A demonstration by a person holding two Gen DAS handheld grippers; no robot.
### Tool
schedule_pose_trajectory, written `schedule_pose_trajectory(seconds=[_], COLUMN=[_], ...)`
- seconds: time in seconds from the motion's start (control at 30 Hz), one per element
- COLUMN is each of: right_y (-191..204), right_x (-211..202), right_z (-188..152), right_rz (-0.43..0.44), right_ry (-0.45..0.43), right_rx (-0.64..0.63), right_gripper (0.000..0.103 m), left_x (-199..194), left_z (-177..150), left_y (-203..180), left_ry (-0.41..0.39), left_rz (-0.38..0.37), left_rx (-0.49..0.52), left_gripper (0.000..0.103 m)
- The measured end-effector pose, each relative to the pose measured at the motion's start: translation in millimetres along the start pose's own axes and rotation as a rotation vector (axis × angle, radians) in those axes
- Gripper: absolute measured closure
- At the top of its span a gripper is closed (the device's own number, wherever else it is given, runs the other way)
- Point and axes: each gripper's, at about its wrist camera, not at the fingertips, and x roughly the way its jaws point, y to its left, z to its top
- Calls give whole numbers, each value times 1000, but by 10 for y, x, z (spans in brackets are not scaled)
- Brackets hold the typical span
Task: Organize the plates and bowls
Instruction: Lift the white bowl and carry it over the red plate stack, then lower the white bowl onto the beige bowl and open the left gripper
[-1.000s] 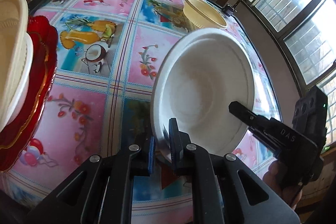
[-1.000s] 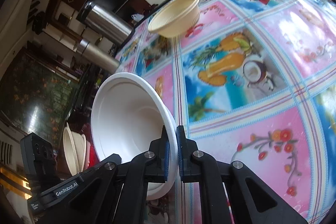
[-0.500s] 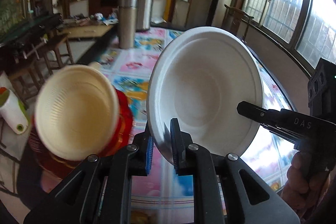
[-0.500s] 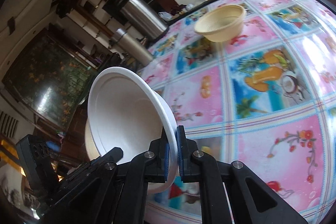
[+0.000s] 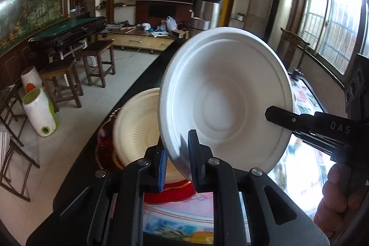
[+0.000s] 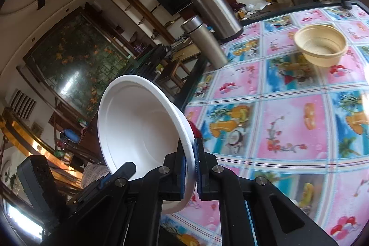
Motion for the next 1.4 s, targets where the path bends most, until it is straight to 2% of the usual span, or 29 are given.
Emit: schedule_pose_trajectory(seconds=[0.43,0.6,0.77,1.17,1.4], right_y=[411,427,447,310,331], right_x=[386,537,701,958,1032], right_z=[-123,-168,-219,-270,-256], right_rz=[20,7,-16,-72,-75], right_ry=[68,96,123,162,149], right_rx=[-63,-69,-76,-53,-64], right_gripper=[94,93,92,92,92], left_x=[22,151,213,303,418], left_z=[-87,-125,-111,-94,-48], left_y=[369,516,566,586,706], left_ry=[40,110,142,162,183], left_rz=[34,13,3,-5,0], left_rx=[-63,-114,-142,-158,-180], left_gripper=[88,88,88,88,88])
